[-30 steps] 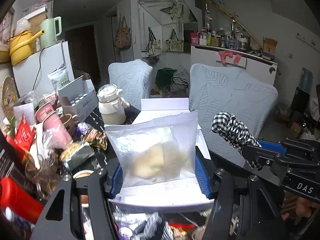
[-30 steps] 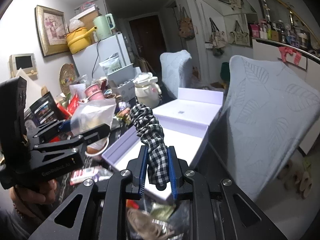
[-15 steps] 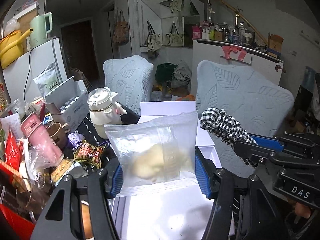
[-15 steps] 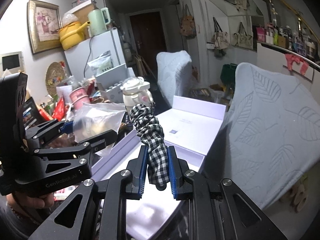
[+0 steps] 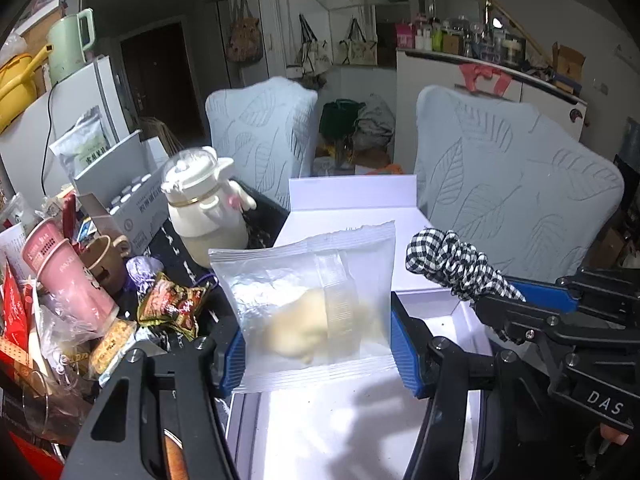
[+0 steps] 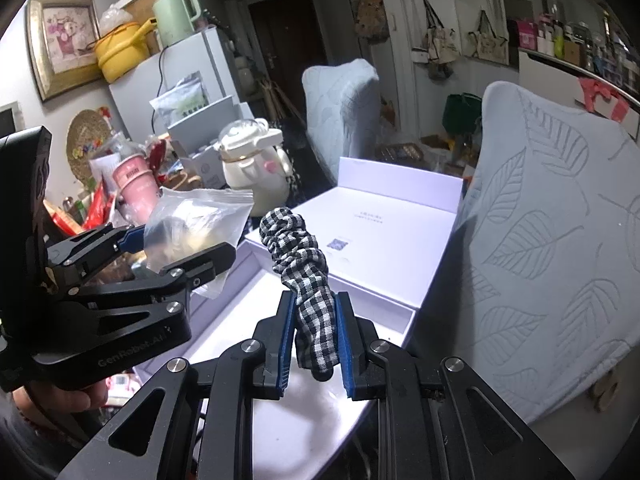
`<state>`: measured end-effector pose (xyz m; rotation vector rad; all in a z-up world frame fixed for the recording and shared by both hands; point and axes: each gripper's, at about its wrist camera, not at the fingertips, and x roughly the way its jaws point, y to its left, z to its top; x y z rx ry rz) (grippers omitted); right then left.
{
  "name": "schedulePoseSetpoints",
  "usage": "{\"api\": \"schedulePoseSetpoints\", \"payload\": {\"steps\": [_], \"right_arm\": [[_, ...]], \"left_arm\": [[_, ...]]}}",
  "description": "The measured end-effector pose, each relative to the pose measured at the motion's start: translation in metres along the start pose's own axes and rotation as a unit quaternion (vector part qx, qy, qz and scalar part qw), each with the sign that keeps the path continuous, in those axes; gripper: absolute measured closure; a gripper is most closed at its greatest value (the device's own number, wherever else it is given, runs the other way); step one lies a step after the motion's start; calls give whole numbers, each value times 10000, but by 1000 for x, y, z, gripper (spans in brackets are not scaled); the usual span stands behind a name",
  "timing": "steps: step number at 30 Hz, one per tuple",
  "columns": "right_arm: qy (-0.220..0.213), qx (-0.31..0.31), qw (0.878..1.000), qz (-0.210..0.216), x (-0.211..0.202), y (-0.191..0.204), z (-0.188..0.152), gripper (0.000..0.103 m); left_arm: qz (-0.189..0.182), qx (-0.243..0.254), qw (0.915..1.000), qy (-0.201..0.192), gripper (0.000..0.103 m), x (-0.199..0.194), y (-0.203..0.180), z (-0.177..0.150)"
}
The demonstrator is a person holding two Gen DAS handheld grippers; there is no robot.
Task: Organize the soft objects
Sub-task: 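Carry the zip bag with the left gripper into the box while the right carries the scrunchie there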
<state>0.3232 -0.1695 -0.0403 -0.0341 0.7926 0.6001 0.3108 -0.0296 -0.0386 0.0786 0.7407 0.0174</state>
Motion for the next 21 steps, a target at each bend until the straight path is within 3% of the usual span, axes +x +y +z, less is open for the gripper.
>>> {"api": "schedulePoseSetpoints", "payload": {"steps": [9,21], "right_arm": [[129,-115,9997,-149,19,2,0,83],[417,81,9989,-172,42,-4,-5,81]], "left_arm": [[168,127,9996,171,43,19,1,-6],[276,53,9963,807,39,47,7,-15]]}}
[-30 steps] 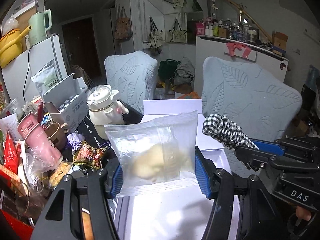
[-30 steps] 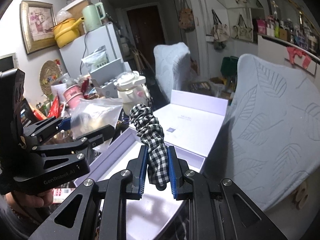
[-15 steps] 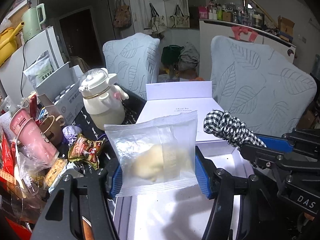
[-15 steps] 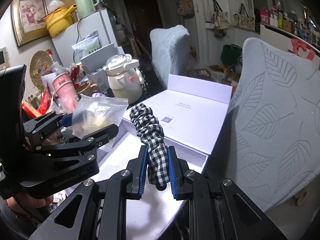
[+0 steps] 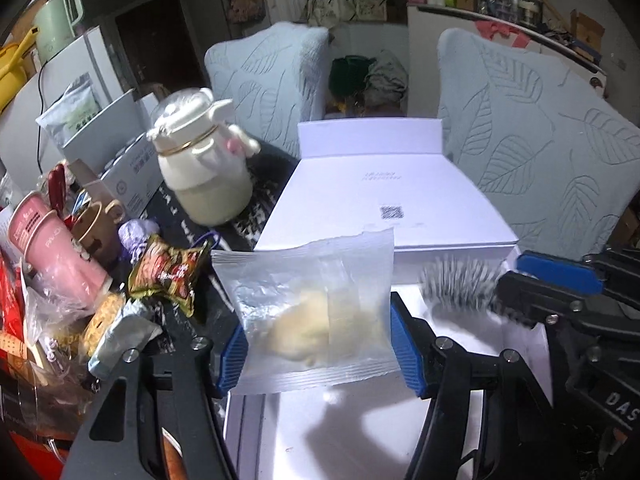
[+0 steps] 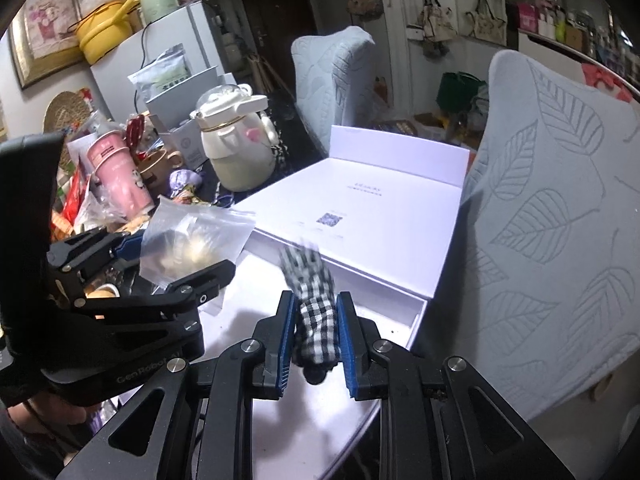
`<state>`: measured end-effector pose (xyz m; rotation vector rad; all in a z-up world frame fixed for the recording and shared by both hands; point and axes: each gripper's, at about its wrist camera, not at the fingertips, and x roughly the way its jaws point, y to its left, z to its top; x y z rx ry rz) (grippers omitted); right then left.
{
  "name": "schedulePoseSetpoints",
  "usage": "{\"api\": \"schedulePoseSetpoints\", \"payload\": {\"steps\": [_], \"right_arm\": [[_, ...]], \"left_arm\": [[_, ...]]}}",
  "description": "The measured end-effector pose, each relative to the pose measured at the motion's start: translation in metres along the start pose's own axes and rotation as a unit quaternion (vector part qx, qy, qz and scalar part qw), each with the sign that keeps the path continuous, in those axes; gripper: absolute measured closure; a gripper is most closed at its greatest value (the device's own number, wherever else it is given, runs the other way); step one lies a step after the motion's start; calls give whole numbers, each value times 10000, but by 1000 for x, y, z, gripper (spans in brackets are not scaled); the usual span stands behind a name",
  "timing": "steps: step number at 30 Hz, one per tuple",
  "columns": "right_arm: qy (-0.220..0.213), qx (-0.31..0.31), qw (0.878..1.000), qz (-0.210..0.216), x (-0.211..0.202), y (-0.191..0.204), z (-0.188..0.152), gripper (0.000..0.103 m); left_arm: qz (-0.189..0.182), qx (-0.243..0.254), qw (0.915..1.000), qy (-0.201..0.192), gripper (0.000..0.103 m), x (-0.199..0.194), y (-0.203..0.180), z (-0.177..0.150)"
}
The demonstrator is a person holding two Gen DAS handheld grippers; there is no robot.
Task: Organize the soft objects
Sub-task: 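Carry the zip bag with the left gripper into the box while the right carries the scrunchie there, then open both grippers and withdraw them from the gift box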
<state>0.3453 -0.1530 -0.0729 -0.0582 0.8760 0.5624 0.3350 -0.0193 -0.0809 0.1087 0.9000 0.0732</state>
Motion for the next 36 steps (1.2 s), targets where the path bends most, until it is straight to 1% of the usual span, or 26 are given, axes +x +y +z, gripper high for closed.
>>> {"api": "schedulePoseSetpoints", "payload": {"steps": [1,2,3,4,5,9,16,23,33,34,36], "right_arm": [[14,20,10000,-18,0,0,0,81],[24,36,10000,-49,0,-1,0,79],[23,39,10000,-77,-1,-1,0,72],[23,41,9999,-97,-2,-1,-1,70],[22,47,9999,-118,-3,-1,-1,68],[8,29,9997,-222,-9,1,-3,68],[-121,35,9996,-252,-29,5,-4,68],[-376,-29,9988,-317,-62,15,-4,68],[-823,-182,9957,-386,-120,39,-7,68],[-862,-198,9953,-386,-126,42,-8,67],[-945,-228,9945,-385,-137,47,-11,59]], "left_arm": [[27,-4,10000,20,37,1,1,0],[69,-1,10000,24,33,1,1,-1],[118,7,9999,20,30,1,1,-1],[163,12,9999,3,26,-1,2,-2],[213,28,9998,-37,26,-3,2,-2],[302,73,9995,-87,25,-11,1,-2],[267,73,9994,-217,25,-35,0,-1],[301,51,9983,-497,25,-73,3,0],[343,-9,9949,-947,25,-136,8,-6],[347,-17,9946,-977,25,-142,9,-7],[342,-37,9939,-1052,25,-155,10,-11]]}}
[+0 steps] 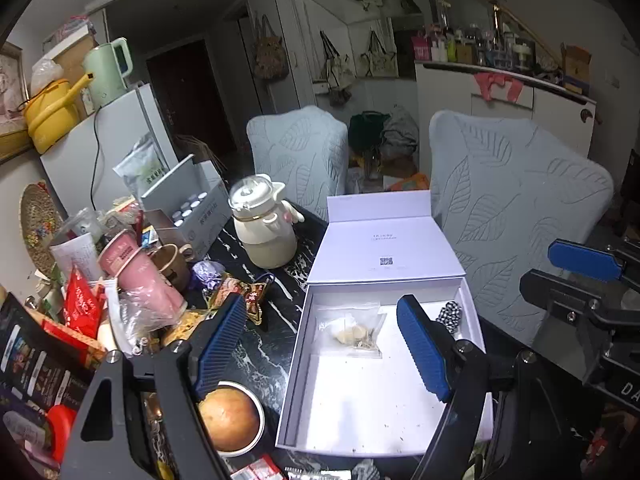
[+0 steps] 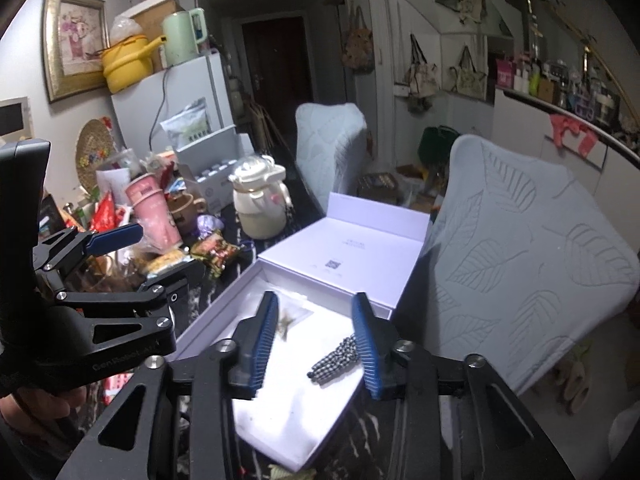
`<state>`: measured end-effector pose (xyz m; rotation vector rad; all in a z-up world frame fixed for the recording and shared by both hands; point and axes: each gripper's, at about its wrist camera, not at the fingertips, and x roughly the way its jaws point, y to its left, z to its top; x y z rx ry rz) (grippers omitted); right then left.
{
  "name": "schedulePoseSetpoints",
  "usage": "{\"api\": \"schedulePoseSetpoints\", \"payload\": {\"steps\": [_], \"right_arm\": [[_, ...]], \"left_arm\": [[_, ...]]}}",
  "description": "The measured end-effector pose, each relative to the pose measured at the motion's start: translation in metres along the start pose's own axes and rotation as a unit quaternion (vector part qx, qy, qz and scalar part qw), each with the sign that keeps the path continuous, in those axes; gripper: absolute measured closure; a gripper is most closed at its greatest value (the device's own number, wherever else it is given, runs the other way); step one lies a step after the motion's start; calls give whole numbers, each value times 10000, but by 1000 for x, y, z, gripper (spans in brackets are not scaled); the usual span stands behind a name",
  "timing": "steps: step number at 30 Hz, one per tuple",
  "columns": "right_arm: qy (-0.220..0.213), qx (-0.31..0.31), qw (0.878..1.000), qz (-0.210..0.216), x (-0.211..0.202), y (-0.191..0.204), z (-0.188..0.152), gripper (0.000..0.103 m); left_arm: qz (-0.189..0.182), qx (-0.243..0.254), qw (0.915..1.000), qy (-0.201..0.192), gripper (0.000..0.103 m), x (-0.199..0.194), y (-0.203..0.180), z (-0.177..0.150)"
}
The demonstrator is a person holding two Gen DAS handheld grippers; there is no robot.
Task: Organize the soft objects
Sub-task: 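Open both grippers and withdraw them from the gift box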
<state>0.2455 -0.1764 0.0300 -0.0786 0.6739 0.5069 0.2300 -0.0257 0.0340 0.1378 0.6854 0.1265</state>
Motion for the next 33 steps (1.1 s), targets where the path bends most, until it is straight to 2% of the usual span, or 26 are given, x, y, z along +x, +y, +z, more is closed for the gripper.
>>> {"api": "schedulePoseSetpoints", "payload": {"steps": [4,6,11,16,21,25,33], "right_arm": [[-191,-56,9998,-25,-23,8,-3,55],[-264,-71,9996,-53,-33,11,-4,46],[-417,-168,9989,-90,-59,24,-11,36],[-547,-208,9982,-88,-80,33,-21,30],[-701,-230,9972,-133,-104,43,-34,19],[-780,-241,9966,-140,-118,49,-44,19],[-737,-262,9969,-8,-135,63,-67,19]], "left_arm": [[9,-38,9998,-179,25,-26,4,-3],[59,-63,9996,-278,25,-41,6,-6],[91,-134,9987,-484,15,-69,8,-16],[43,-154,9981,-588,13,-93,11,-29],[-7,-188,9974,-691,11,-117,12,-43],[32,-189,9965,-817,6,-136,13,-56],[-38,-233,9957,-896,6,-163,15,-82]]}}
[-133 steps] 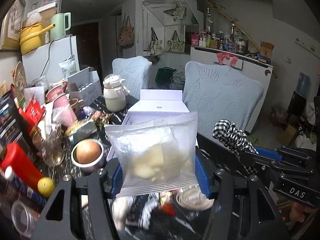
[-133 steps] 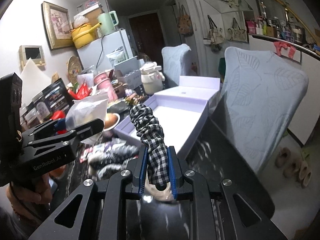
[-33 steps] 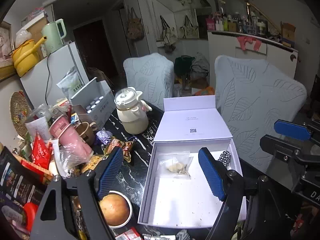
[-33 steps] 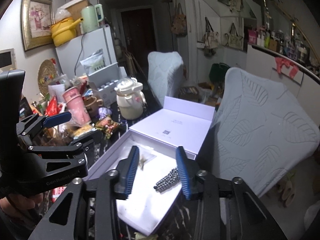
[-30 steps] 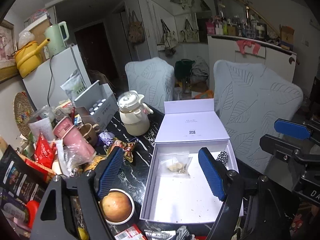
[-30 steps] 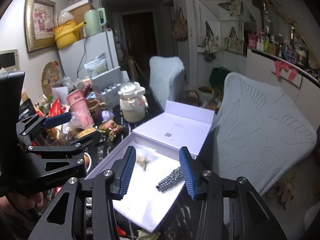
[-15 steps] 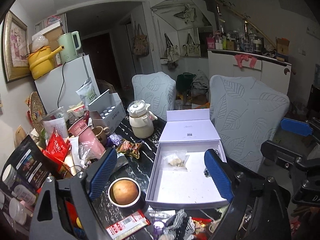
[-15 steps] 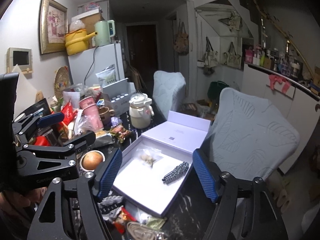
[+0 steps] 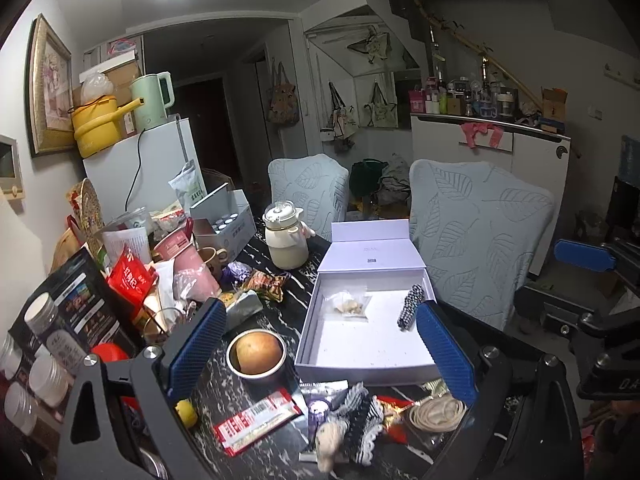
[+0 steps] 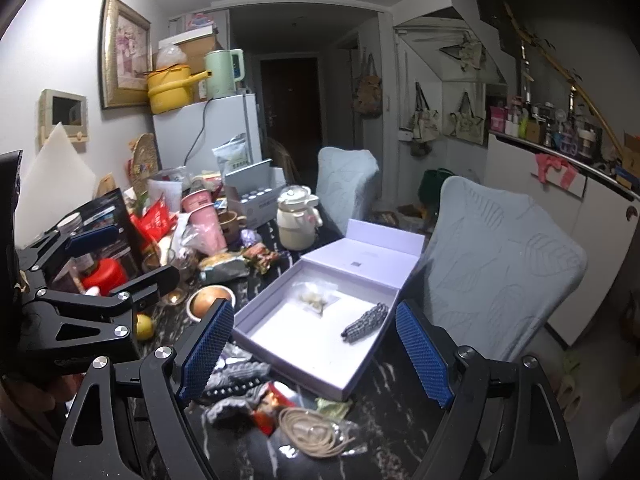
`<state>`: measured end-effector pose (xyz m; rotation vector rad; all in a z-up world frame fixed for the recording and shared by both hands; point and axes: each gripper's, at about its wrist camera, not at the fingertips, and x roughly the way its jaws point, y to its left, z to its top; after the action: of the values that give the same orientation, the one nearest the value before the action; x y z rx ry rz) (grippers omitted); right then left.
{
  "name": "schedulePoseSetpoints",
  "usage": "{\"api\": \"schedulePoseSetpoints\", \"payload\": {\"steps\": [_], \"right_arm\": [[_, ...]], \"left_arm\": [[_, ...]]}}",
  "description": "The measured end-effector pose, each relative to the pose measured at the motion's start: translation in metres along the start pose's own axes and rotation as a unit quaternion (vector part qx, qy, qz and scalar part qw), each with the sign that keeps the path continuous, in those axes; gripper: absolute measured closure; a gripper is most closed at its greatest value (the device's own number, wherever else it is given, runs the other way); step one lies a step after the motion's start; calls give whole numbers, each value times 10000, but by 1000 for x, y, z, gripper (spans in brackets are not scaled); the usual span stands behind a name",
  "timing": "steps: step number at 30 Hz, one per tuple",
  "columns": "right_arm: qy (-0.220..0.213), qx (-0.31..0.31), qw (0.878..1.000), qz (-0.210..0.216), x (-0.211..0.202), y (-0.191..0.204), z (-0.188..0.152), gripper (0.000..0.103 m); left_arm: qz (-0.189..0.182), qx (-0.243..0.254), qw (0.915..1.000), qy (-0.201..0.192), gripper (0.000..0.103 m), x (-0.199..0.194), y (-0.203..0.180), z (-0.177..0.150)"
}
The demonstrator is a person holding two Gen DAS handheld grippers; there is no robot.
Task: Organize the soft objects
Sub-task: 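Open both grippers and withdraw them from the gift box, then move the right gripper to the bagged white cable and grasp it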
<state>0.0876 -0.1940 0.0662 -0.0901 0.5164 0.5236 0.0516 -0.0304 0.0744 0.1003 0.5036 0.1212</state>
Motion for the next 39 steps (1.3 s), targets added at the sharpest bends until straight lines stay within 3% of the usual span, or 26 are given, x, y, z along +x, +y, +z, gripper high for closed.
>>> {"api": "schedulePoseSetpoints", "payload": {"steps": [16,39], "right_arm": [[172,73,9998,66,-24,18,-60,19],[959,635,9932,184,-8,8,-151,19]], "left_arm": [[-318,-74,9991,287,6,-31,-9,-64],[-659,-212,9912,1133,6,-12,-22,-149]]}}
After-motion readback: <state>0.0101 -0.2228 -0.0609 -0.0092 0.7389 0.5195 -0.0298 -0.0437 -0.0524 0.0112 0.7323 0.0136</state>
